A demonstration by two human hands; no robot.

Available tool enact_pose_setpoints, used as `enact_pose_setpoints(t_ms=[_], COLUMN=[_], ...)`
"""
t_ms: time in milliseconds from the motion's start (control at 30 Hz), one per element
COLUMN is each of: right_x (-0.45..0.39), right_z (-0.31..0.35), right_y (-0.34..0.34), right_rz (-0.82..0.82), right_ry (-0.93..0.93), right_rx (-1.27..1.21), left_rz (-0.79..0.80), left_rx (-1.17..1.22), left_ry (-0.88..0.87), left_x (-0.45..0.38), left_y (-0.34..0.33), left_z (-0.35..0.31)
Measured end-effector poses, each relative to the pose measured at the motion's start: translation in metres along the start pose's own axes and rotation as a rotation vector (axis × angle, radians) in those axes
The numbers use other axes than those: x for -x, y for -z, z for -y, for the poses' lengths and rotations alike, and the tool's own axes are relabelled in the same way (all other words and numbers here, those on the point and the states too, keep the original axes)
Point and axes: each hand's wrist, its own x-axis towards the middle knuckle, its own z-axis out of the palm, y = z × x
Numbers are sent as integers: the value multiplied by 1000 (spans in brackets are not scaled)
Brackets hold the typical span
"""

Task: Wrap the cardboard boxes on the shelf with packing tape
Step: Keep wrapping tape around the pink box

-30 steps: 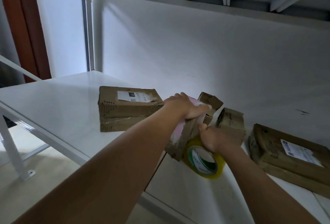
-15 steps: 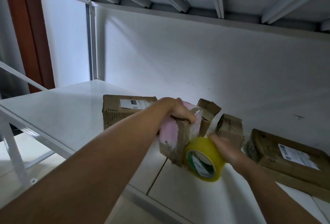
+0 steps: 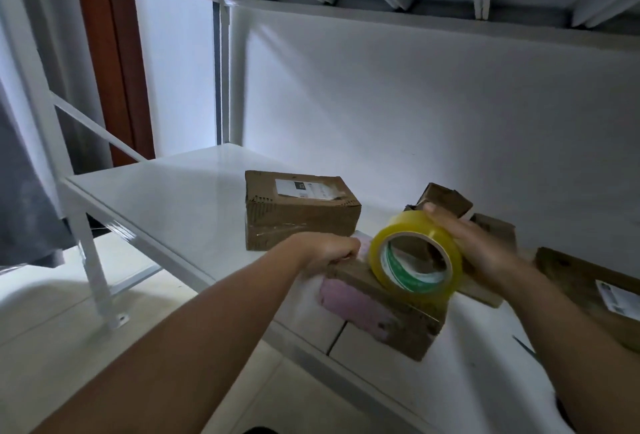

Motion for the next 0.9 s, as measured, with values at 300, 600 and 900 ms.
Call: enact_pose_setpoints(t_ms=[300, 600, 900], right_x=[3, -2, 48], right_z=[-1, 57, 4], right_y=[-3, 10, 28], right_rz=[47, 233, 327], right_ry=[-148, -282, -496], right_rx=[-25, 586, 894], left_rz=[-404, -459, -467], left_rx=[-238, -491, -613], left_ry=[-73, 42, 13], left_x=[-29, -39, -39], left_y=[-31, -33, -37], left_z=[-4, -4, -7])
